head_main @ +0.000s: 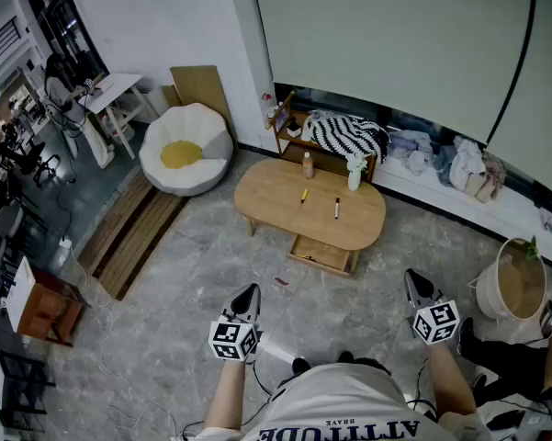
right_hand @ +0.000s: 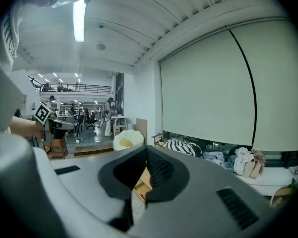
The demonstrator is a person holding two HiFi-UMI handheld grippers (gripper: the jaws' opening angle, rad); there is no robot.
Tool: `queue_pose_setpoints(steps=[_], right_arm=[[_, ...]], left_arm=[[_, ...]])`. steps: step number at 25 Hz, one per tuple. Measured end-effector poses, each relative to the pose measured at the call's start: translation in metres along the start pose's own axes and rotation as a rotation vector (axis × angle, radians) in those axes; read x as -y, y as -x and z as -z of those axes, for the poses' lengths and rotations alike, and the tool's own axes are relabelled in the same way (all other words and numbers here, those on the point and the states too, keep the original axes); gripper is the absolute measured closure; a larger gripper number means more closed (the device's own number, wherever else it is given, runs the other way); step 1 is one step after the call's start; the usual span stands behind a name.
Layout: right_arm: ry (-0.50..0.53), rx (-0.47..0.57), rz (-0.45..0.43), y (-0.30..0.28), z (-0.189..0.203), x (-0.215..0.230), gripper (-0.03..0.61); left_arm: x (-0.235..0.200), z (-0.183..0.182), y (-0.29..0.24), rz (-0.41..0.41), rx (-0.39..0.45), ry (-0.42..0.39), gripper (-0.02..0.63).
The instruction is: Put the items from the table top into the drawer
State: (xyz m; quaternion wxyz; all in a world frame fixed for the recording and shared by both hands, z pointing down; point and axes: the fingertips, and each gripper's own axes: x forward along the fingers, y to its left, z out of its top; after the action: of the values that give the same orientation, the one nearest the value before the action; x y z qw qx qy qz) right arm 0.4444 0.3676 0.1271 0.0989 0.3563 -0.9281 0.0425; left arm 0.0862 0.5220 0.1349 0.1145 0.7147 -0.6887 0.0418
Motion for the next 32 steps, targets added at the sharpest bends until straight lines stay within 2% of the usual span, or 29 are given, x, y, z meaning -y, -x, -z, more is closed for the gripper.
queue_pose_setpoints(steps=[18, 32], right_arm=[[-0.004, 0.006, 0.000, 0.000, -0.006, -0.016, 0.558], [0.005, -0.011, 0.000, -0.001, -0.002, -0.061, 0.558]], left_arm=[[-0.009, 0.001, 0.010, 0.010, 0.005, 0.004, 0.592], [-0.029, 0.004, 0.039, 0.052, 0.012, 0.019, 0.592]])
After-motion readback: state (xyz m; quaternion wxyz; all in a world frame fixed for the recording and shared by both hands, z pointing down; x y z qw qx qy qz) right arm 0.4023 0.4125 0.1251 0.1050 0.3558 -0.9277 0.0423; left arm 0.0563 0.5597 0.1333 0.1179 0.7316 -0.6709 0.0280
